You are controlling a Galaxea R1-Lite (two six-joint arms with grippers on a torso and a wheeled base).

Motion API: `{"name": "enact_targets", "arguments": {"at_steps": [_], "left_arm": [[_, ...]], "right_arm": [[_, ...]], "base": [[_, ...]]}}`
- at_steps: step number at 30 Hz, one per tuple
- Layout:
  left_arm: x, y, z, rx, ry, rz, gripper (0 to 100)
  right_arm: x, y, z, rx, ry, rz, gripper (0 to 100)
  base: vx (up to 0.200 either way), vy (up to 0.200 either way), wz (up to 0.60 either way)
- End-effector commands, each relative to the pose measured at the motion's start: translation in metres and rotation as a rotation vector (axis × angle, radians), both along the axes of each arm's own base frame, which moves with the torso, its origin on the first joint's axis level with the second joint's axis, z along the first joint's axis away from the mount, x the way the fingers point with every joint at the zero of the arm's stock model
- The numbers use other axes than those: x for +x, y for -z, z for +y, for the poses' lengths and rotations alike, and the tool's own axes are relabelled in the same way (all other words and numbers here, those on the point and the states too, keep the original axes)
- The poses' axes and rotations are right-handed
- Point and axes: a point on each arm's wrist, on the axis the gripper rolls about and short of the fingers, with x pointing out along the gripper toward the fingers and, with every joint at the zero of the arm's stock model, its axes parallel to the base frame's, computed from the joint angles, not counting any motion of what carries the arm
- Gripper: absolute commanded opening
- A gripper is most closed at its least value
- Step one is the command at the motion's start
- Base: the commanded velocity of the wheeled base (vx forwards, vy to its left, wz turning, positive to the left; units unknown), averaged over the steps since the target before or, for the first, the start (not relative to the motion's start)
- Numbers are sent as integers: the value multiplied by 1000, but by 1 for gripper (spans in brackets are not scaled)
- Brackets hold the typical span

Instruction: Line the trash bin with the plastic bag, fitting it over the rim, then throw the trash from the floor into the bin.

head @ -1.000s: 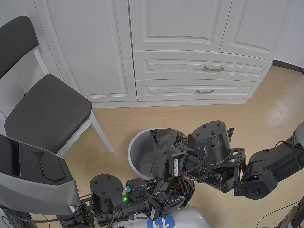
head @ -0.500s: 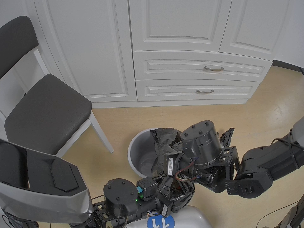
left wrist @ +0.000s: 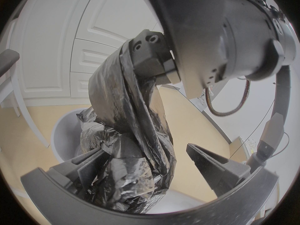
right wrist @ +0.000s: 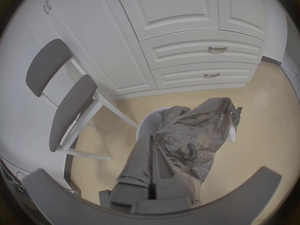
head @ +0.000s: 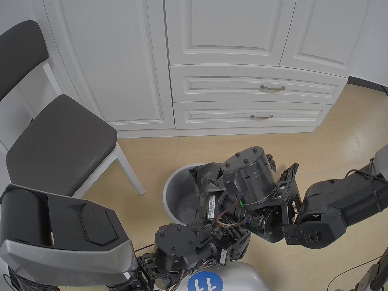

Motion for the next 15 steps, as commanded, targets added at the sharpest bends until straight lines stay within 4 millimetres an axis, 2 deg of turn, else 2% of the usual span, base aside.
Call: {"name": "enact_targets", "arguments": {"at_steps": [1, 5, 15], "left_arm": [[1, -1, -2, -10, -1, -3, 100], [3, -1, -5, -17, -5, -7, 100], [14, 9, -20, -42, -90, -7, 100]], "right_arm": [[-1, 0, 1, 0, -3, 1, 0], [1, 7, 3, -15, -2, 11, 0], [-4, 2, 5, 1, -12, 6, 0]], "base": [[0, 0, 0], [0, 0, 0], [0, 0, 0]]}}
